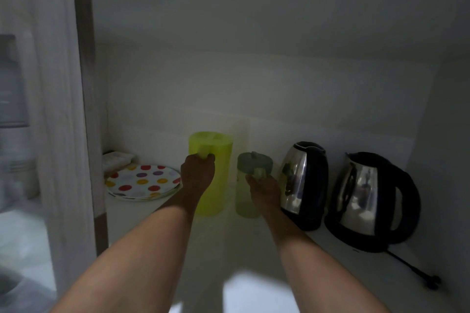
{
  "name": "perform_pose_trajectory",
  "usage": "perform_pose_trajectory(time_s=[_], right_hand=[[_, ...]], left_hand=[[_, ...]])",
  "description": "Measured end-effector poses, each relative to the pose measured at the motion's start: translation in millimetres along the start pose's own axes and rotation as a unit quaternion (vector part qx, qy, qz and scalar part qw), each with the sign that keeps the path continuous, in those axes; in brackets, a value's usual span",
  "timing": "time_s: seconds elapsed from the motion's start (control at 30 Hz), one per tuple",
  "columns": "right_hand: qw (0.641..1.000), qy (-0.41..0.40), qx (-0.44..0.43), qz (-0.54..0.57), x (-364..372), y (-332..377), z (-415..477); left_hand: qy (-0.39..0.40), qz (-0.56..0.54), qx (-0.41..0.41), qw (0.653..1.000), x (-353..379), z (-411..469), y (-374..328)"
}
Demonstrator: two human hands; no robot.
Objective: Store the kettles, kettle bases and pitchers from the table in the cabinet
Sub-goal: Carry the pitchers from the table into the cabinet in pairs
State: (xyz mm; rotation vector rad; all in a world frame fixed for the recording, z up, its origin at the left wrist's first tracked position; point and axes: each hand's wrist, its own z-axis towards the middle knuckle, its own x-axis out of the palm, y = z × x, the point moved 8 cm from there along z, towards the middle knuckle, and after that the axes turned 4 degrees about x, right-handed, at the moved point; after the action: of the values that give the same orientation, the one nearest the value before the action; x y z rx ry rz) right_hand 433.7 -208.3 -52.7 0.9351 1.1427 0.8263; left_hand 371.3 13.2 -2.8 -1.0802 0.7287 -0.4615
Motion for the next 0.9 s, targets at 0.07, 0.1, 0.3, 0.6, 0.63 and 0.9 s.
perform_pose_trajectory(time_s=[0.07, 0.1, 0.3, 0.6, 0.63, 0.9], right_hand=[[1.000, 0.006, 0.006, -0.017, -1, 2, -4], [1.000, 0.008, 0.008, -0.024, -4, 4, -7], [0.995, -0.001, 0.005, -0.095, -25, 24, -32], [0.982, -0.037, -0.030, -0.183, -76, 62, -111], [0.981, -0.044, -0.031, -0.187, -80, 65, -120], [0.963, -0.054, -0.064, -0.257, -100, 99, -196]], left_hand=[[0.012, 0.048, 0.006, 0.999, 0, -1, 2], [0.020, 0.065, 0.009, 0.998, 0, -2, 2], [0.007, 0.147, -0.003, 0.989, -14, -22, 2], [0.082, 0.096, 0.149, 0.981, -41, -80, -35], [0.101, 0.094, 0.166, 0.976, -43, -90, -38], [0.114, 0.099, 0.301, 0.941, -119, -147, -63]])
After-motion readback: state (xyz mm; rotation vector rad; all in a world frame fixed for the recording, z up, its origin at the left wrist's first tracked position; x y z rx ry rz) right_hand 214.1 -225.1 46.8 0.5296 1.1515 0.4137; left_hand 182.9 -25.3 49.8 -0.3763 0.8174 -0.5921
